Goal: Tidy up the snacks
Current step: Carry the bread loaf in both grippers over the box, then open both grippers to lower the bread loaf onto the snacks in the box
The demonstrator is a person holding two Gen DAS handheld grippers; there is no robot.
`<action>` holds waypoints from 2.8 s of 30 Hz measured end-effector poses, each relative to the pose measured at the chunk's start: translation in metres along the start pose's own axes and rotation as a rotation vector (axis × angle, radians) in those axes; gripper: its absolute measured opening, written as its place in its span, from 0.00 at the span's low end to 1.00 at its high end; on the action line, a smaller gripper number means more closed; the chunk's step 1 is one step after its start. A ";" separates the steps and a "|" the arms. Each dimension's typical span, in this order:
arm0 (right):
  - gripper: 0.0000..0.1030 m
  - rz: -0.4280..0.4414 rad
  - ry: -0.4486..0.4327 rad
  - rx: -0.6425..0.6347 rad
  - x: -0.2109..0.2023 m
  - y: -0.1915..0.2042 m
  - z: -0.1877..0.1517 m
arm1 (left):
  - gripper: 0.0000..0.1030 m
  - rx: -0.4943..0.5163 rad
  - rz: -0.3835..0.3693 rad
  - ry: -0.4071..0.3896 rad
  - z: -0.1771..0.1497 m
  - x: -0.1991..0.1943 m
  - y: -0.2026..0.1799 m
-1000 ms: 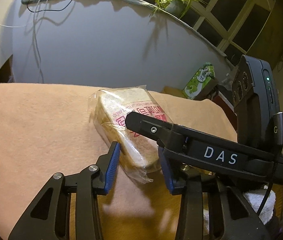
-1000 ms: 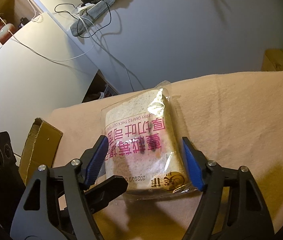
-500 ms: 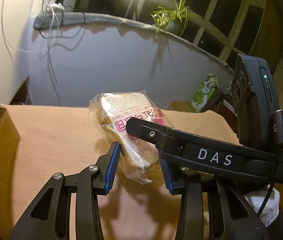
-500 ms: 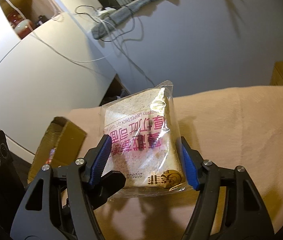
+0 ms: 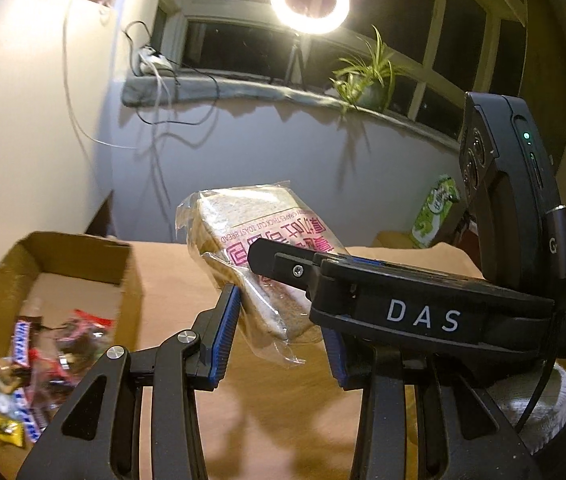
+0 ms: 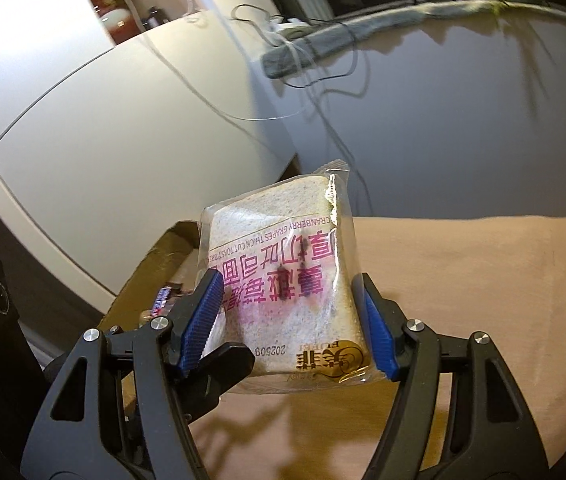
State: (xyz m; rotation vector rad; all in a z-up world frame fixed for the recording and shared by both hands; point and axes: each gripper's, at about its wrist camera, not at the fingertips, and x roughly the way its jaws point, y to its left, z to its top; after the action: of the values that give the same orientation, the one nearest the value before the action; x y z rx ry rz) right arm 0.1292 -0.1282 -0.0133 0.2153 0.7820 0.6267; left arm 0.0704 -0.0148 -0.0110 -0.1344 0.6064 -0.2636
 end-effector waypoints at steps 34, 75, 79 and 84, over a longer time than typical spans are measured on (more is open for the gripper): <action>0.67 0.092 0.150 -0.204 0.105 0.141 0.006 | 0.37 -0.187 0.095 -0.043 -0.010 -0.058 0.144; 0.78 0.021 0.229 -0.217 0.152 0.140 0.002 | 0.47 -0.188 0.190 0.049 -0.016 -0.044 0.153; 0.79 0.015 0.217 -0.217 0.144 0.138 0.001 | 0.53 -0.174 0.205 0.038 -0.019 -0.048 0.150; 0.83 -0.007 0.195 -0.239 0.128 0.137 -0.002 | 0.62 -0.159 0.226 0.019 -0.024 -0.058 0.145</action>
State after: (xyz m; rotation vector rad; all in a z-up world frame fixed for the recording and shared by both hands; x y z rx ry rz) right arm 0.1357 0.0585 -0.0349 -0.0679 0.8862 0.7358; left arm 0.0407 0.1389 -0.0284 -0.2151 0.6552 0.0021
